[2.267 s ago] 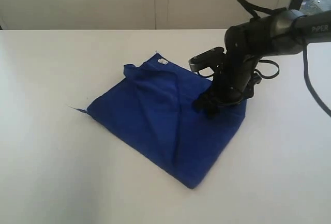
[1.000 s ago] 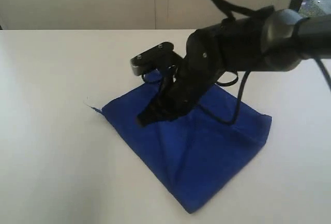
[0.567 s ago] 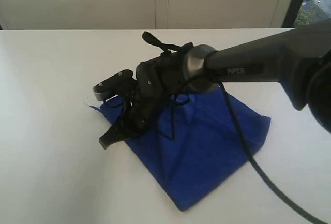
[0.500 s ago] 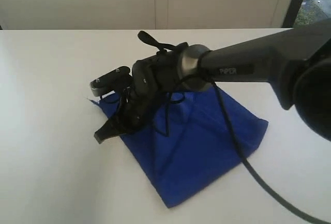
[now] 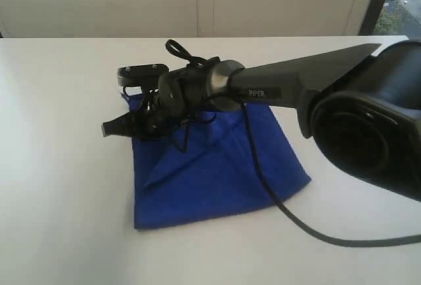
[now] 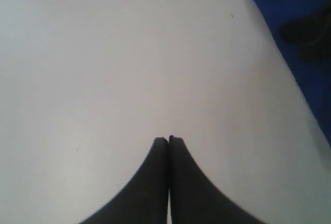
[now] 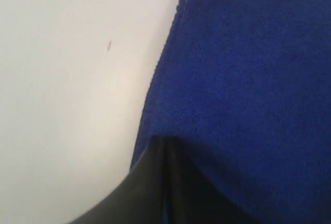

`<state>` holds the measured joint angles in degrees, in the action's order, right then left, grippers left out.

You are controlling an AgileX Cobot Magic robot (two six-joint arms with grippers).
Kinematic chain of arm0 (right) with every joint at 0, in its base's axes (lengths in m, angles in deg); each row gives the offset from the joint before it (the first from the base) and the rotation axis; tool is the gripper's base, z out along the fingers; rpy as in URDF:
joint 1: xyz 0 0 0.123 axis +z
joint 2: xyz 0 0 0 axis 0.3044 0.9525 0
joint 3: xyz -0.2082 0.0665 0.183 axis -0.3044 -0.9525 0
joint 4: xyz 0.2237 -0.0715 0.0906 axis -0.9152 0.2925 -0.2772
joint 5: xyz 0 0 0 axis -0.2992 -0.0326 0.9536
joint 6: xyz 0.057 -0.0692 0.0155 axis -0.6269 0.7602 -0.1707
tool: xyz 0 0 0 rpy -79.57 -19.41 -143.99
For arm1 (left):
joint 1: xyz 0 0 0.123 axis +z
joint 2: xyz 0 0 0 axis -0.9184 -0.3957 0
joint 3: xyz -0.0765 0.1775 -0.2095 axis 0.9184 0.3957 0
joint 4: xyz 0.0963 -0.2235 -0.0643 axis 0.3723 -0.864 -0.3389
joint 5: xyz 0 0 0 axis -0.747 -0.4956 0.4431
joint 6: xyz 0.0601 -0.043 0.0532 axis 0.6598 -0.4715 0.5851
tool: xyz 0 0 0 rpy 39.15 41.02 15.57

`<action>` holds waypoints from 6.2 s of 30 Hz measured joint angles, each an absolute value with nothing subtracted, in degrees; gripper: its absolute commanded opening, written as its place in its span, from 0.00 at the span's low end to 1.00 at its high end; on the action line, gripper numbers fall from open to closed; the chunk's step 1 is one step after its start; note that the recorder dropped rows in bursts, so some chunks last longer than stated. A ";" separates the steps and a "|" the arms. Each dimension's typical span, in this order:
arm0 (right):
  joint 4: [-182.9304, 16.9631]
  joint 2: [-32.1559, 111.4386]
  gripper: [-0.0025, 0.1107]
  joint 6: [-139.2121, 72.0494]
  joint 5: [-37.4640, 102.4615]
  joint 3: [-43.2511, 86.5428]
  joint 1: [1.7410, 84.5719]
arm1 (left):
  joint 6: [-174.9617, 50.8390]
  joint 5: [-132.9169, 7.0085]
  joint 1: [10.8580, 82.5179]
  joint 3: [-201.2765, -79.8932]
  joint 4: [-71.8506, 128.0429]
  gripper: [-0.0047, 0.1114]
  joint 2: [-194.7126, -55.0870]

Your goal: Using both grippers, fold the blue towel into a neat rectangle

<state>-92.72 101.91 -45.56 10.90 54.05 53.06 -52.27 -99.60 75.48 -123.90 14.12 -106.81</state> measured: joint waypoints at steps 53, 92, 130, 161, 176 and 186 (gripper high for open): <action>-92.11 82.20 0.02 -42.58 -4.49 41.93 35.78 | -52.27 -99.60 75.48 -123.90 14.12 0.04 -106.81; -92.56 62.57 0.02 -31.48 -4.98 19.75 27.39 | -52.27 -96.91 75.48 -123.90 14.12 0.04 -106.81; -117.02 67.34 0.02 -12.25 -11.78 21.82 6.73 | -71.38 -88.03 29.70 -169.31 30.09 0.04 -165.85; -117.25 67.34 0.02 -12.22 -5.98 21.82 6.73 | -88.29 -87.48 22.29 -200.32 38.78 0.47 -190.99; -116.51 67.34 0.02 -12.11 -5.03 21.82 6.73 | -88.29 -84.84 22.29 -200.44 45.16 0.29 -195.03; -116.51 67.34 0.02 -12.11 -3.46 21.48 6.73 | -88.29 -86.26 22.29 -200.44 46.45 0.04 -195.03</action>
<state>-116.51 67.34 -12.11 -3.46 21.48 6.73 -88.29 -86.26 22.29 -200.44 46.45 -195.03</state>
